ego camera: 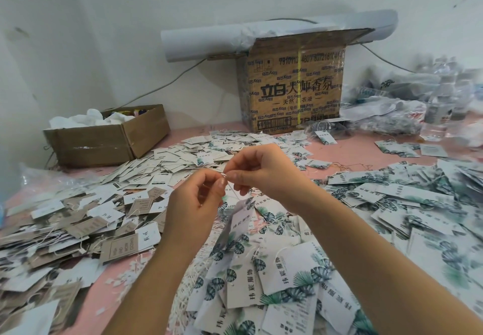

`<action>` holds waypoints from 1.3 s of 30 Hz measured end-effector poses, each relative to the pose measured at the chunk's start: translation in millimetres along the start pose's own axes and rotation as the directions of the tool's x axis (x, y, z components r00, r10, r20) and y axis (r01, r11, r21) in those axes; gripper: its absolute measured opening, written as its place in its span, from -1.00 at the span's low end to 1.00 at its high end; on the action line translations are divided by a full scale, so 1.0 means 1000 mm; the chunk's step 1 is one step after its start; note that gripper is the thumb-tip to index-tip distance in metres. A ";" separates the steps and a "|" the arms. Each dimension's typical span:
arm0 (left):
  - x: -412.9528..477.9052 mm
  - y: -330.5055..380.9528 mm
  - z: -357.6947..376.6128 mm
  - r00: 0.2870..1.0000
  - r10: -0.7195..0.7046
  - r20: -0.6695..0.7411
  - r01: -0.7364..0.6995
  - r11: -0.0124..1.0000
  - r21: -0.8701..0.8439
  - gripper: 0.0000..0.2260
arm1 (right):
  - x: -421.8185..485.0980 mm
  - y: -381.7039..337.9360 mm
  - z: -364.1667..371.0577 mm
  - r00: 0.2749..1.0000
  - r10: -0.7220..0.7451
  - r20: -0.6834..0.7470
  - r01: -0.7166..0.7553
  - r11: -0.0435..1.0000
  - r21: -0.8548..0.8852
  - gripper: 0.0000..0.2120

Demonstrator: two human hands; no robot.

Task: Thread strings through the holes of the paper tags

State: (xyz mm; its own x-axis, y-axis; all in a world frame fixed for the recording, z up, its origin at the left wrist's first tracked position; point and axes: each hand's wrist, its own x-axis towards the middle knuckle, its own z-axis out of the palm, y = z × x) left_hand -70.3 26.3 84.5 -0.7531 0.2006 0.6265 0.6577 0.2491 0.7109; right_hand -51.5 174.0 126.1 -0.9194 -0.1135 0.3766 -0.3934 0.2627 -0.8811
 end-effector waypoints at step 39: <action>0.000 0.004 -0.001 0.999 -0.026 -0.042 0.025 0.999 -0.026 -0.85 | 0.001 -0.001 0.006 0.999 0.040 0.035 -0.041 0.999 0.035 -0.86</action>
State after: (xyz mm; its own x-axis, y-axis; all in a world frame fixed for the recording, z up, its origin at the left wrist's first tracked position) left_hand -67.2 26.8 87.6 -0.7689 0.1544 0.6204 0.6387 0.2298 0.7344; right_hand -51.9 167.5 125.8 -0.9337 -0.1368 0.3308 -0.3549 0.2333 -0.9053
